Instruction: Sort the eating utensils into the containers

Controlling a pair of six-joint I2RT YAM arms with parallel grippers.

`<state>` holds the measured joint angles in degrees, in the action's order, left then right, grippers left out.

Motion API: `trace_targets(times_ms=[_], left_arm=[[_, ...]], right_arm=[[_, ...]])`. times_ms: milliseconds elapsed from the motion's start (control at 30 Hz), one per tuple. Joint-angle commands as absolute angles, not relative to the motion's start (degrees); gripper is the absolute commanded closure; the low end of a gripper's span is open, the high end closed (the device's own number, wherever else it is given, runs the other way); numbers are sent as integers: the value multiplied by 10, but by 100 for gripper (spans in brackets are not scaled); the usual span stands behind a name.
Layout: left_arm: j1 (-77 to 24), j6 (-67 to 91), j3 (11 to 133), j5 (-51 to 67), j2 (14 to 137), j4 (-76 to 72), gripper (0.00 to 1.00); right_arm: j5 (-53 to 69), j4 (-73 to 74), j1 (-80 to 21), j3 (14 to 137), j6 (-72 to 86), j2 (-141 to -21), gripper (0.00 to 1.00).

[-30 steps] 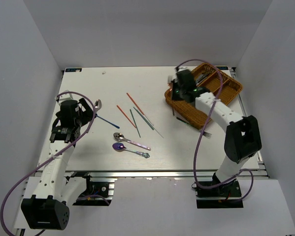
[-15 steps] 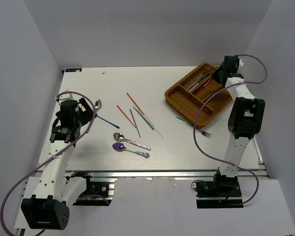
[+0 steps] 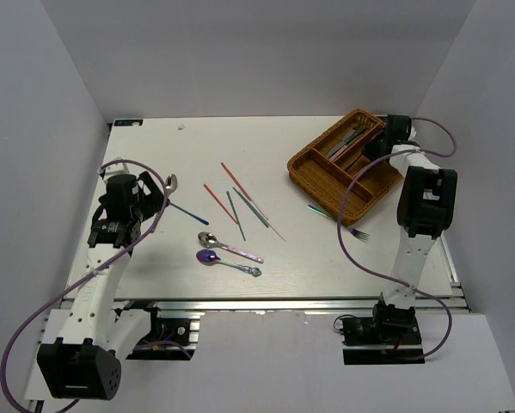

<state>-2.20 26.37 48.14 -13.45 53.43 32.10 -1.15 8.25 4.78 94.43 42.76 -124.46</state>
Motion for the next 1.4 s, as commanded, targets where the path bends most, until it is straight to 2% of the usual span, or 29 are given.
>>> trace_targets(times_ms=[0, 33, 67, 233, 333, 433, 467, 500, 600, 667, 700, 800, 933, 1033, 1233, 1367], left_arm=[[-24, 258, 478, -127, 533, 312, 2], [-24, 258, 477, -122, 533, 311, 2], [-23, 258, 477, -121, 533, 310, 2], [-25, 252, 475, -106, 534, 302, 2], [-37, 256, 481, -88, 533, 287, 2], [-91, 268, 502, -89, 554, 259, 2], [-118, 272, 538, -105, 574, 263, 2], [-194, 272, 565, -160, 601, 269, 2], [-356, 215, 701, -232, 766, 299, 2], [-412, 153, 770, -195, 904, 311, 3], [-462, 117, 818, -171, 944, 310, 4], [-527, -44, 865, -120, 1060, 275, 5], [-548, -116, 907, -20, 1130, 223, 5], [-554, -162, 874, 48, 1125, 157, 4], [-555, -199, 793, 105, 1109, 24, 3], [-555, -235, 824, 157, 1161, 63, 4]], right_arm=[[21, 40, 47, 933, 445, -1201, 82], [23, 43, 47, 933, 446, -1201, 72], [23, 47, 47, 933, 447, -1200, 58], [30, 69, 47, 959, 446, -1180, 35], [19, 94, 47, 986, 428, -1146, 33], [22, 111, 47, 988, 387, -1088, 32], [26, 114, 47, 979, 373, -1069, 31], [33, 113, 46, 967, 358, -1045, 31], [85, 140, 46, 910, 288, -953, 30], [101, 144, 49, 862, 251, -872, 27], [104, 148, 52, 813, 241, -841, 26], [123, 171, 57, 729, 206, -730, 22], [129, 178, 69, 644, 207, -589, 17], [139, 178, 70, 614, 211, -539, 13], [199, 161, 69, 599, 227, -534, 13], [207, 156, 74, 600, 229, -534, 13]])
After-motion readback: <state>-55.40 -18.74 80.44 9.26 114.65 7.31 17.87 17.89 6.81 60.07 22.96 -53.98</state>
